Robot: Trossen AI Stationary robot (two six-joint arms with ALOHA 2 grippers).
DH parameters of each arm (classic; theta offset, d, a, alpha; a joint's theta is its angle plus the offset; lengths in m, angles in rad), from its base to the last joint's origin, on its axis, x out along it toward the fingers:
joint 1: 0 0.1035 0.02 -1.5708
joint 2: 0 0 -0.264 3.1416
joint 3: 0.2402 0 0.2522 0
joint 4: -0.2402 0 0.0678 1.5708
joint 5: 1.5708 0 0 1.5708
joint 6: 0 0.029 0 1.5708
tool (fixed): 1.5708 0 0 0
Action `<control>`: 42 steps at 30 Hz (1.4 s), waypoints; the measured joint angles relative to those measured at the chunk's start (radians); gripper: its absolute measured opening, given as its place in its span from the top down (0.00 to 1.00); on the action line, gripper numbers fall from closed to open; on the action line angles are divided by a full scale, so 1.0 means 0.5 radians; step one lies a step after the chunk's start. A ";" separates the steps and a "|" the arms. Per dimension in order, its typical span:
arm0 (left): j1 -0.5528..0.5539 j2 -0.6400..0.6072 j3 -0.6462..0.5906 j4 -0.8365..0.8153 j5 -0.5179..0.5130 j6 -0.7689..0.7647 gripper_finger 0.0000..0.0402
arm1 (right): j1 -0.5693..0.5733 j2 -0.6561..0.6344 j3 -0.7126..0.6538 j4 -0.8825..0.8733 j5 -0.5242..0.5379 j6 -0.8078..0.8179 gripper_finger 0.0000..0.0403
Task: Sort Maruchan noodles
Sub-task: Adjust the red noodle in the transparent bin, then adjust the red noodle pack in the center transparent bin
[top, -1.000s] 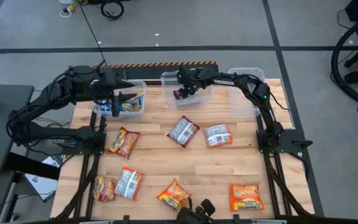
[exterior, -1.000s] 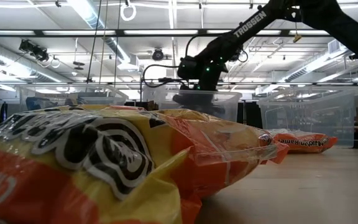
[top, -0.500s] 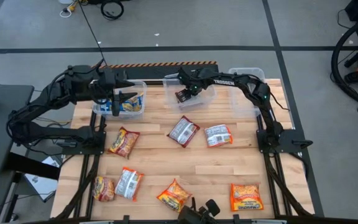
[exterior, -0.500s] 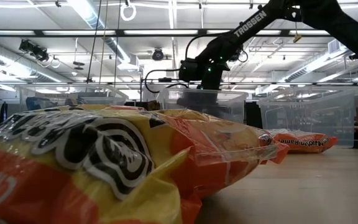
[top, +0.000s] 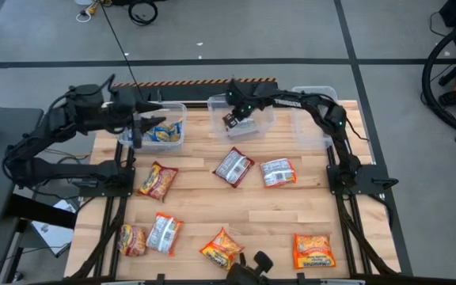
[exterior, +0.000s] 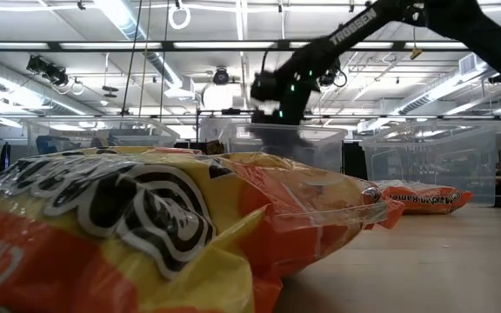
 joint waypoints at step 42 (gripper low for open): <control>-0.002 -0.169 0.000 -0.092 0.007 -0.316 0.51 | 0.002 -0.080 -0.528 0.556 -0.151 -0.071 0.64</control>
